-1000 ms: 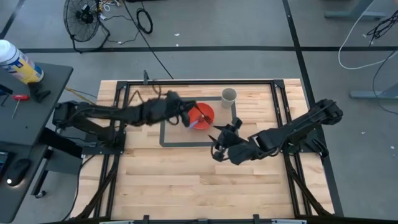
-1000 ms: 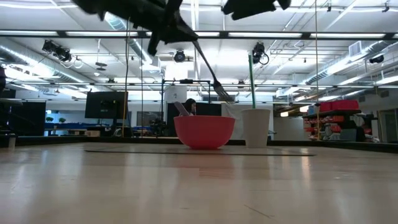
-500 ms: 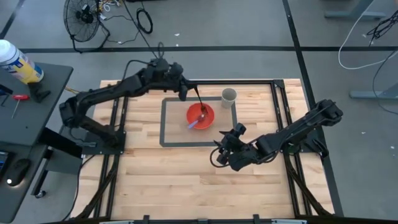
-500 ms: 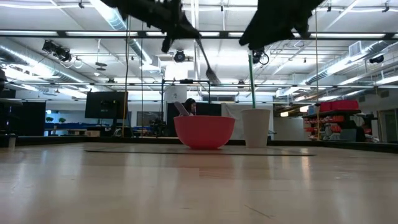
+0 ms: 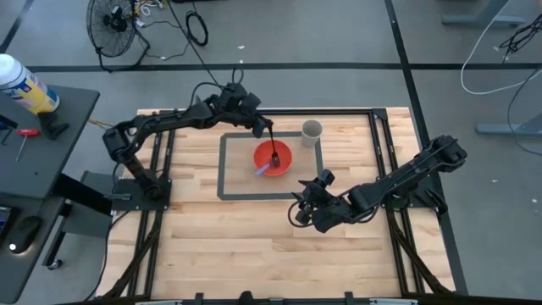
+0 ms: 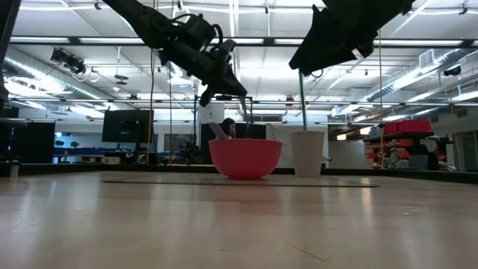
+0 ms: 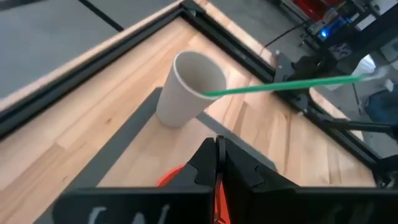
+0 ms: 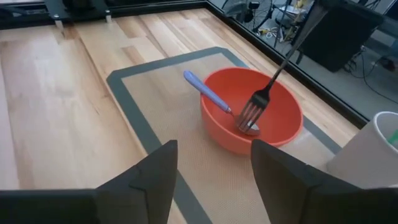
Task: Pick & Place Utensil
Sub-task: Put the black fork into the orange bowl
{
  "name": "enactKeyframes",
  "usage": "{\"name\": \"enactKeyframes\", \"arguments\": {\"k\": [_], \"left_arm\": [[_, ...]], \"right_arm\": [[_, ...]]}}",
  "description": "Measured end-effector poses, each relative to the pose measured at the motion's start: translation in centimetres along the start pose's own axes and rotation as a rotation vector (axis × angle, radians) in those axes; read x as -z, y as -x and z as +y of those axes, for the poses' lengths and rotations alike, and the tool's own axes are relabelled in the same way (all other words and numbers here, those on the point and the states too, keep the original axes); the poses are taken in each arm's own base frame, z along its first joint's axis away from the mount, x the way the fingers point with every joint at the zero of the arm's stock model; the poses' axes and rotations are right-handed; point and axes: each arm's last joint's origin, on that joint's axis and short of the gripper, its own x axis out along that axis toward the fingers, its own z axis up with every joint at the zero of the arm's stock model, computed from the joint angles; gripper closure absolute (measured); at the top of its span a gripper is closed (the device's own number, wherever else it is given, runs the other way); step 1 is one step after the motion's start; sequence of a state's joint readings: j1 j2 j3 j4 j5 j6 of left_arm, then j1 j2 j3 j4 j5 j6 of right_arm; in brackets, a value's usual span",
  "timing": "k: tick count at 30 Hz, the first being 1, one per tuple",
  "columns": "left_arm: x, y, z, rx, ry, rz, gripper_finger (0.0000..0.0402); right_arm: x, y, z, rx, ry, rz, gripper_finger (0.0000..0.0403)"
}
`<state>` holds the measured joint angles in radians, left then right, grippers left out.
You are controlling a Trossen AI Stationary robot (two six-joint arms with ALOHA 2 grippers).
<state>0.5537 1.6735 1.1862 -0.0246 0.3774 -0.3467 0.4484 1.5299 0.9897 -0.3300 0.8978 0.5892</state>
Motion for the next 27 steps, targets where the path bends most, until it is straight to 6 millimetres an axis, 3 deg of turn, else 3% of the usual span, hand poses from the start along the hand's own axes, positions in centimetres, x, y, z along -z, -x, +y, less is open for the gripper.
{"name": "enactKeyframes", "arguments": {"k": [17, 27], "left_arm": [[1.9, -3.0, 2.0, -0.064, 0.041, 0.059, 0.0383], [2.0, -3.0, 2.2, -0.133, 0.02, 0.052, 0.0348]], "right_arm": [[-0.2, -0.3, -0.2, 0.009, 0.003, -0.003, 0.0198], [-0.2, -0.3, -0.2, 0.009, 0.006, -0.006, 0.0198]]}}
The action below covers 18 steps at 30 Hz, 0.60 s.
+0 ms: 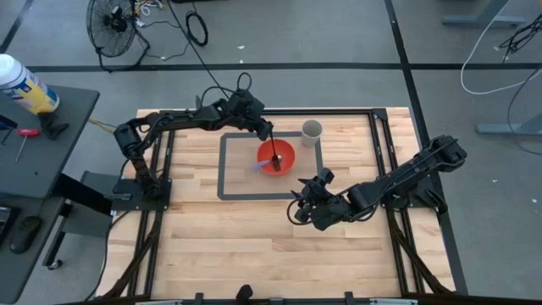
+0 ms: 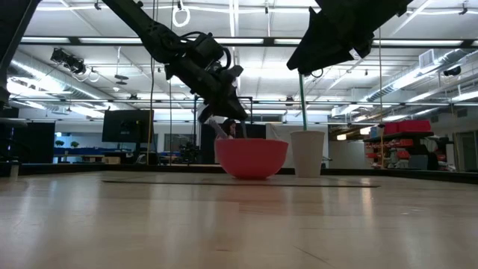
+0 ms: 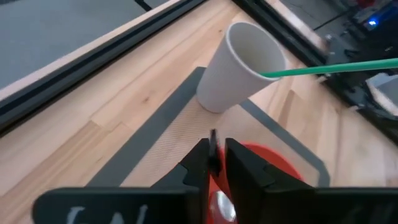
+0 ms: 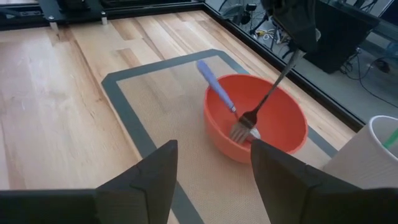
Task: Pick & Place Utensil
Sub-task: Put the black fork into the orange bowl
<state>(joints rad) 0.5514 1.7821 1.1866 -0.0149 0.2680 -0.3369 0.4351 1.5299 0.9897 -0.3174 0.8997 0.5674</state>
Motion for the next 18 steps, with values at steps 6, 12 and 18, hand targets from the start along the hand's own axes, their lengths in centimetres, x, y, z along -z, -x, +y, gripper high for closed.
{"name": "enactKeyframes", "arguments": {"k": [6, 12, 18], "left_arm": [[0.05, 0.0, 0.18, -0.058, -0.005, -0.01, 0.0319], [0.05, 0.0, 0.18, -0.058, -0.001, -0.01, 0.0282], [-0.03, 0.59, 0.32, -0.069, 0.004, 0.008, 0.0242]], "right_arm": [[-0.03, 0.0, 0.02, -0.002, -0.003, -0.002, 0.0198], [-0.03, 0.0, 0.03, -0.004, -0.004, -0.001, 0.0198], [-0.03, 0.0, 0.14, -0.033, -0.009, 0.013, 0.0198]]}}
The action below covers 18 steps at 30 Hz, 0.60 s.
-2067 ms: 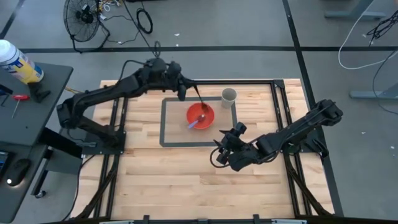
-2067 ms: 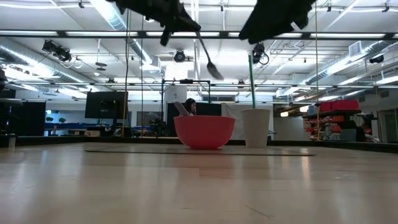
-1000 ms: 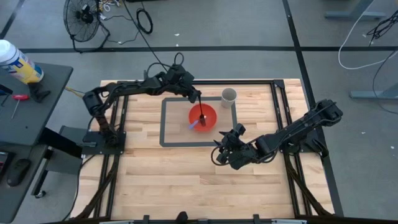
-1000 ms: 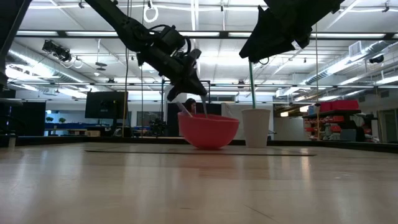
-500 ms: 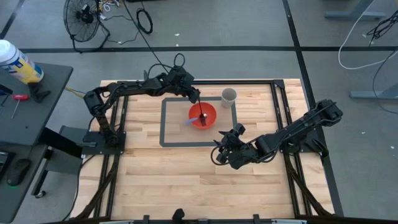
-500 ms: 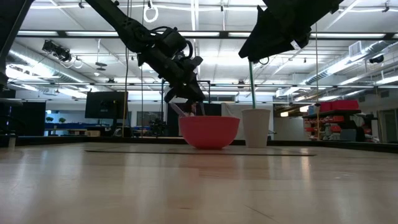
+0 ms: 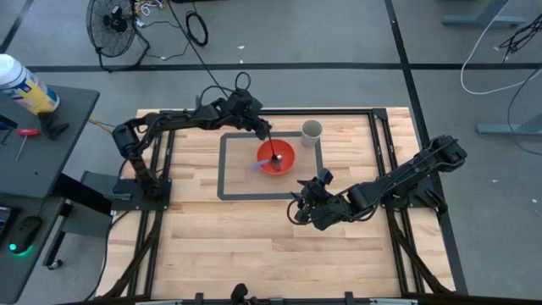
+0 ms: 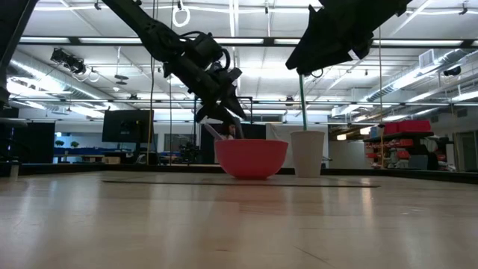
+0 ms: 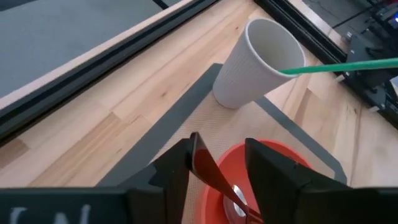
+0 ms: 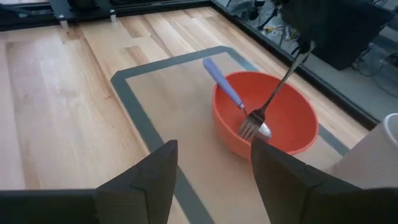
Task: Pick & Place Utensil
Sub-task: Put the black fork into the orange bowl
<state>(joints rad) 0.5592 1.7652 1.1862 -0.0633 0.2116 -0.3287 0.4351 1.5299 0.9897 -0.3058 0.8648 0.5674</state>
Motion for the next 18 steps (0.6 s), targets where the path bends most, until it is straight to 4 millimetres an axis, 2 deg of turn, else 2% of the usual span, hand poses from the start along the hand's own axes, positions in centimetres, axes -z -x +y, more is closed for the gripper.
{"name": "enactKeyframes", "arguments": {"k": [8, 18], "left_arm": [[-0.4, 2.0, -0.4, -0.019, -0.026, 0.015, 0.0208], [-0.5, 5.0, -1.2, -0.094, -0.05, 0.051, 0.0213]], "right_arm": [[0.0, 0.0, 0.1, -0.017, -0.006, 0.005, 0.0198], [-0.1, 0.0, 0.1, -0.022, -0.003, -0.002, 0.0198]]}}
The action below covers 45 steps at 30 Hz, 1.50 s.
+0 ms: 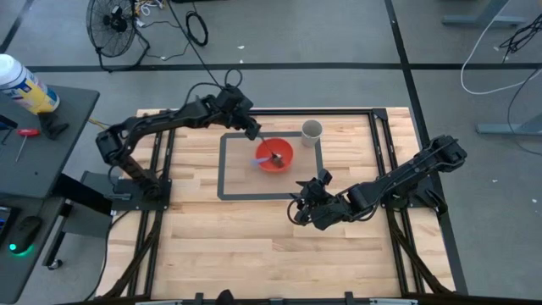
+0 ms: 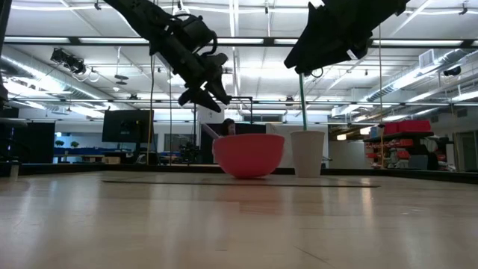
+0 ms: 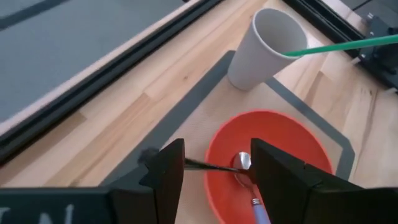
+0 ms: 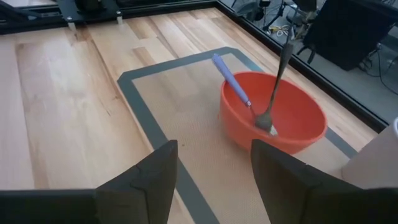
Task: Pick & Place Utensil
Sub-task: Put the black fork into the orange bowl, then adjust the orange bowl
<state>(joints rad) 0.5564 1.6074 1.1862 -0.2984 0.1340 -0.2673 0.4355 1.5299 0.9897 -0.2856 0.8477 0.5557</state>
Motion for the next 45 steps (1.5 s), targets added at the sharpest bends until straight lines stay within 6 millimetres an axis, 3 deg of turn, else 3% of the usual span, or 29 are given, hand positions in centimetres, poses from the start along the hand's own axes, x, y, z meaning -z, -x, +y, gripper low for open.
{"name": "enactKeyframes", "arguments": {"k": [7, 20, 31, 41, 45], "left_arm": [[0.0, 0.3, 0.0, -0.009, -0.002, 0.001, 0.0213], [0.7, -0.1, -2.3, -0.011, -0.068, 0.004, 0.0213], [0.6, -0.1, -1.8, -0.069, -0.058, -0.012, 0.0213], [1.7, -3.5, -1.3, -0.088, -0.019, 0.043, 0.0213], [1.5, -3.9, -1.4, -0.037, -0.001, 0.022, 0.0213]], "right_arm": [[-0.1, 0.0, 0.1, -0.006, 0.003, -0.009, 0.0198], [-0.1, 0.0, 0.0, 0.001, 0.011, -0.013, 0.0198], [-0.1, 0.0, 0.0, 0.004, 0.02, -0.008, 0.0198], [0.0, 0.0, 0.0, 0.008, 0.03, -0.001, 0.0198], [0.1, 0.0, -0.1, 0.011, 0.036, 0.004, 0.0198]]}}
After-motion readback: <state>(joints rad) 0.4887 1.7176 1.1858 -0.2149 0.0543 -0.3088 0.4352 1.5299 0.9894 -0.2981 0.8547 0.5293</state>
